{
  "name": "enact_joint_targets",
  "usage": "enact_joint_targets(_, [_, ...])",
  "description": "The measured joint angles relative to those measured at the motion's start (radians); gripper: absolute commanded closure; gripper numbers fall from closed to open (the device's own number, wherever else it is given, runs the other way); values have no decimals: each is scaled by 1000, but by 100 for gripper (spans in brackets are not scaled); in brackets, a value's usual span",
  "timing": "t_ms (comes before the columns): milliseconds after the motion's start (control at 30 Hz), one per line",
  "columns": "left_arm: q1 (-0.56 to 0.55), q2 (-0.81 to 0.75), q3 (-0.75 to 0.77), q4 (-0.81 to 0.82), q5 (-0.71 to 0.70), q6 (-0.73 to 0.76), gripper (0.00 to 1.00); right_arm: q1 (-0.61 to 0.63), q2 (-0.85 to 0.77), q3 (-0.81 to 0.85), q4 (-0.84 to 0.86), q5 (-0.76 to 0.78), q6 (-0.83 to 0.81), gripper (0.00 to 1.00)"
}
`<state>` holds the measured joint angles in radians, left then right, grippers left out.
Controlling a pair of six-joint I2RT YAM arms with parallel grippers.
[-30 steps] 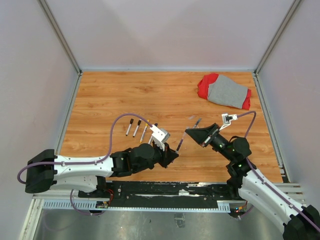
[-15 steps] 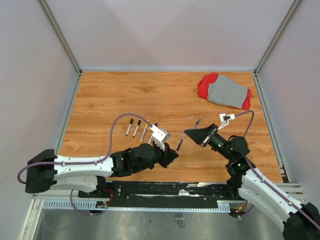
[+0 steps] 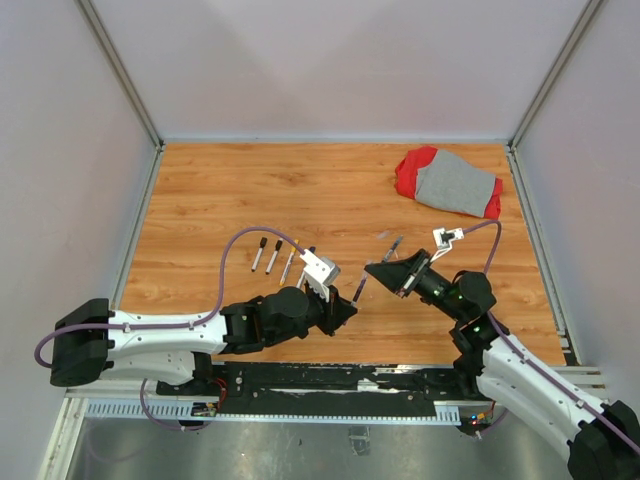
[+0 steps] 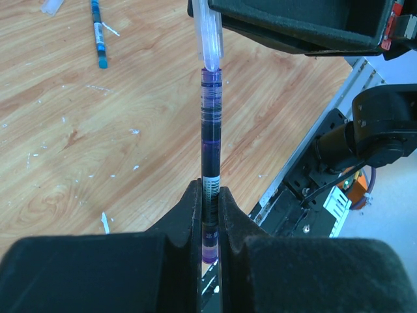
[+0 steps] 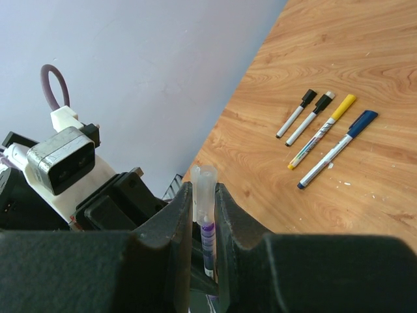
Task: Insert the pens into the pen caps
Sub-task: Insert the pen cap onto the pen.
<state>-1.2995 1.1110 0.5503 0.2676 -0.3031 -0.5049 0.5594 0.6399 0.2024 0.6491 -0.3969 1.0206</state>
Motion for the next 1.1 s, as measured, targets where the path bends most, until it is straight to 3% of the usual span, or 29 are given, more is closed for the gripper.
enact_joint_targets(367, [-1,0,0,-2,-3,0,100,27,0,-5,-4,8,-5,99])
enact_joint_targets(1100, [-8,-58,-1,-77,-32,-31,100,194,-17,-24,-23,218,-84,99])
